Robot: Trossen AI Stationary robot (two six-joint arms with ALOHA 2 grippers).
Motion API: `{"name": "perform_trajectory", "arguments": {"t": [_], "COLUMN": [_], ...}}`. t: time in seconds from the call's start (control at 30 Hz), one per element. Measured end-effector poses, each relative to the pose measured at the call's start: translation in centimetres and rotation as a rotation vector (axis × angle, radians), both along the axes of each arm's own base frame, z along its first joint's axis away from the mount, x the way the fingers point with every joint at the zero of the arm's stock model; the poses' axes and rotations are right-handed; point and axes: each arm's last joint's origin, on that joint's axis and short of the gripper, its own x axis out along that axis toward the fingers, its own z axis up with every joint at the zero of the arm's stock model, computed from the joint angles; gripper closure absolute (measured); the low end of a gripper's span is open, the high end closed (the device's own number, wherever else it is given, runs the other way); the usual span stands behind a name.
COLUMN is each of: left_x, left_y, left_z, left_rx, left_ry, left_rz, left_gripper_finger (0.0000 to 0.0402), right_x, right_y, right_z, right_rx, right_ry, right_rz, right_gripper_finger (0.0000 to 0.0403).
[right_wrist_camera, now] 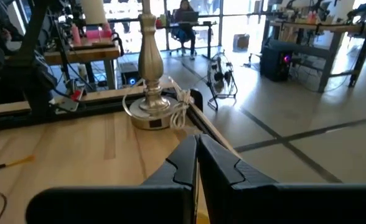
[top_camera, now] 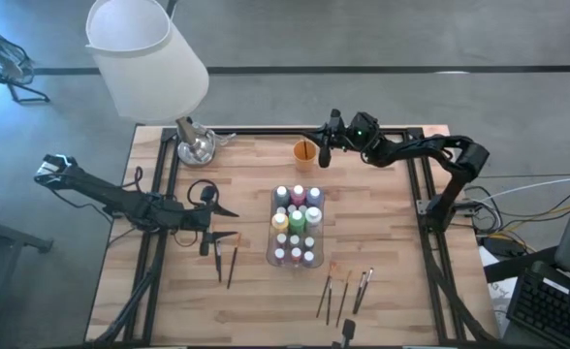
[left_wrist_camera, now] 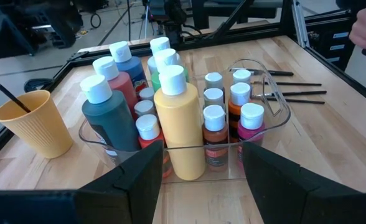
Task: Pick & Place Paint Supplies
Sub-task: Put the gray paintbrush into the yellow cup
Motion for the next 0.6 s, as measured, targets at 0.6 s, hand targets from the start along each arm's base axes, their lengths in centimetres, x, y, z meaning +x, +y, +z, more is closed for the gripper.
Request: {"name": "perform_trajectory", "arguments": {"t": [0.6], "left_x": [0.0], "left_y": [0.0], "left_z": [0.0], "left_rx": [0.0], "left_ry": [0.0], "left_rz": [0.0], "left_gripper_finger": [0.0179], "right_x": [0.4], "right_y": [-0.2], "right_z": [-2.1], "right_rx": [0.049], "right_ry": [0.059], "right_rz": [0.027], "right_gripper_finger": [0.0395]}}
